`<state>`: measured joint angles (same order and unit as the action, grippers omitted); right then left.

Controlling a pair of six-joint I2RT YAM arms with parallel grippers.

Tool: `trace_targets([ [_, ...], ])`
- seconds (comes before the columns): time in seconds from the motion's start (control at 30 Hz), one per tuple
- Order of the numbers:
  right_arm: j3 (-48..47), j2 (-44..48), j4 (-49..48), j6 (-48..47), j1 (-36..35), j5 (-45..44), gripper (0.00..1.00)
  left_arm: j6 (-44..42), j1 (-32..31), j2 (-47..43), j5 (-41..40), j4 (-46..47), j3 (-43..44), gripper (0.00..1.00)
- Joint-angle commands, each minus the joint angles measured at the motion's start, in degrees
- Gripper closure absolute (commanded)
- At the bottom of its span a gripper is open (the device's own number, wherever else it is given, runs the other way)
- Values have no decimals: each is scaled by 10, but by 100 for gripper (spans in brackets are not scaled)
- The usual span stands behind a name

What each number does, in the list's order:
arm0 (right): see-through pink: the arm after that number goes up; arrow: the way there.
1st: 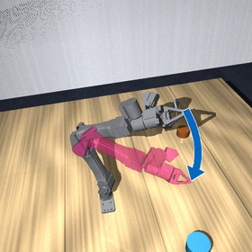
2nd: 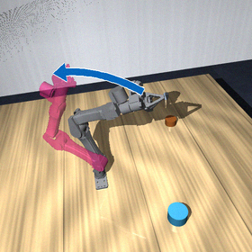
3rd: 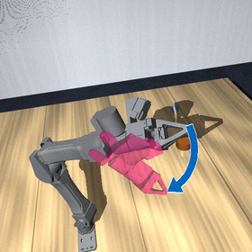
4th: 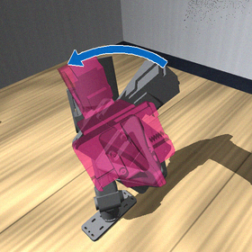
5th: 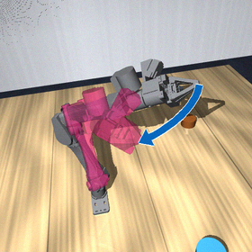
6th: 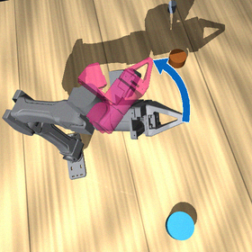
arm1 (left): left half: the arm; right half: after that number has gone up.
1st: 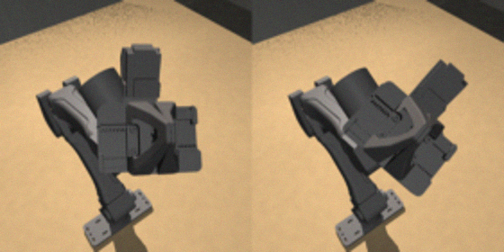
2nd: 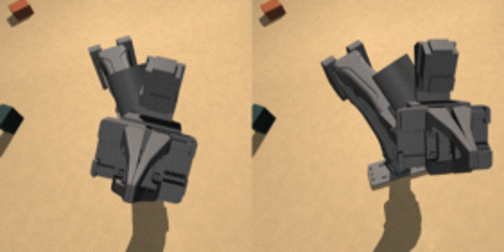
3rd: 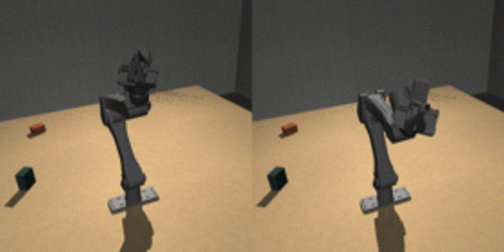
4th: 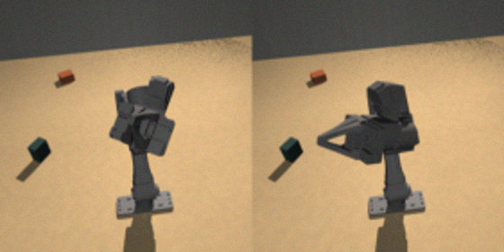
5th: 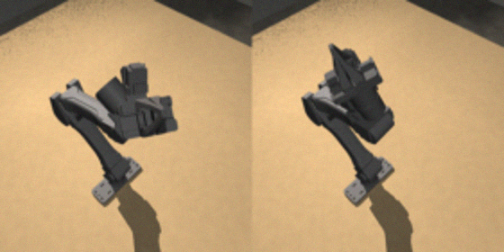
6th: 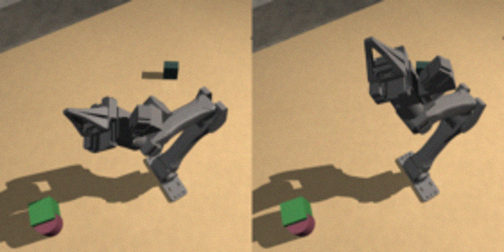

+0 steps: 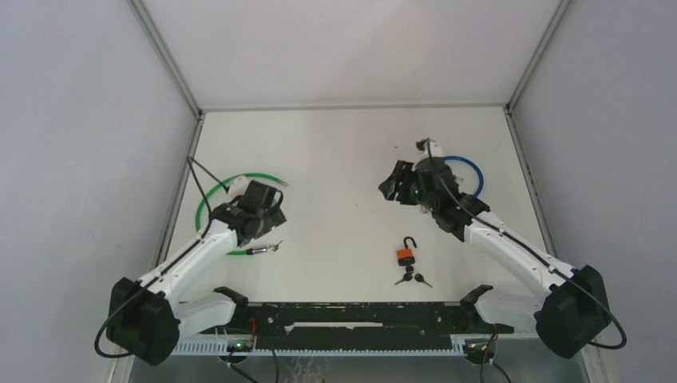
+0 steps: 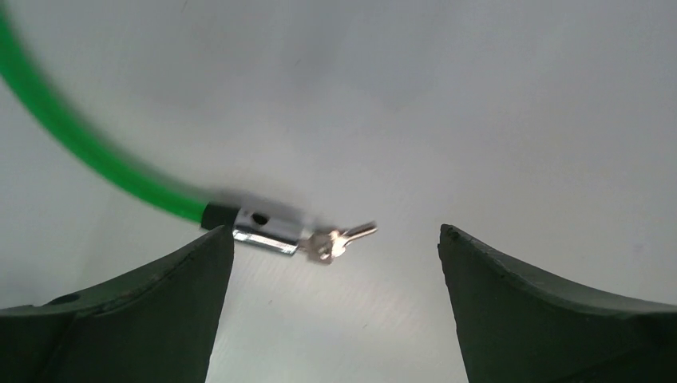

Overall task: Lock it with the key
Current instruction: Pick up the lock from the center of the board.

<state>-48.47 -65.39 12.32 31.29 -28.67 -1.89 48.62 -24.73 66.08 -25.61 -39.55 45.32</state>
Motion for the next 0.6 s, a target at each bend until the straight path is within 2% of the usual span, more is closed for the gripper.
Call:
trace_targets([
  [0.0, 10, -6, 5, -9, -78, -54, 36, 125, 8, -85, 1, -96, -73, 0],
  [0.07, 18, -8, 2, -5, -100, -60, 36, 134, 45, -100, 11, -102, -94, 0],
  [0.17, 32, -14, -9, 2, -111, -53, 36, 131, 154, -101, 45, -79, -123, 0],
  [0.23, 35, -17, -9, 1, -113, -50, 36, 133, 194, -94, 20, -88, -122, 0],
  [0.3, 37, -16, -7, 1, -115, -48, 36, 141, 220, -82, 7, -78, -124, 0],
  [0.37, 39, -15, -8, -2, -115, -48, 36, 136, 241, -54, 31, -44, -134, 0],
  [0.5, 39, -13, -4, -9, -115, -54, 36, 151, 245, 28, 61, -20, -129, 0],
  [0.57, 41, -11, 0, -10, -114, -55, 36, 167, 245, 56, 72, -17, -129, 5],
])
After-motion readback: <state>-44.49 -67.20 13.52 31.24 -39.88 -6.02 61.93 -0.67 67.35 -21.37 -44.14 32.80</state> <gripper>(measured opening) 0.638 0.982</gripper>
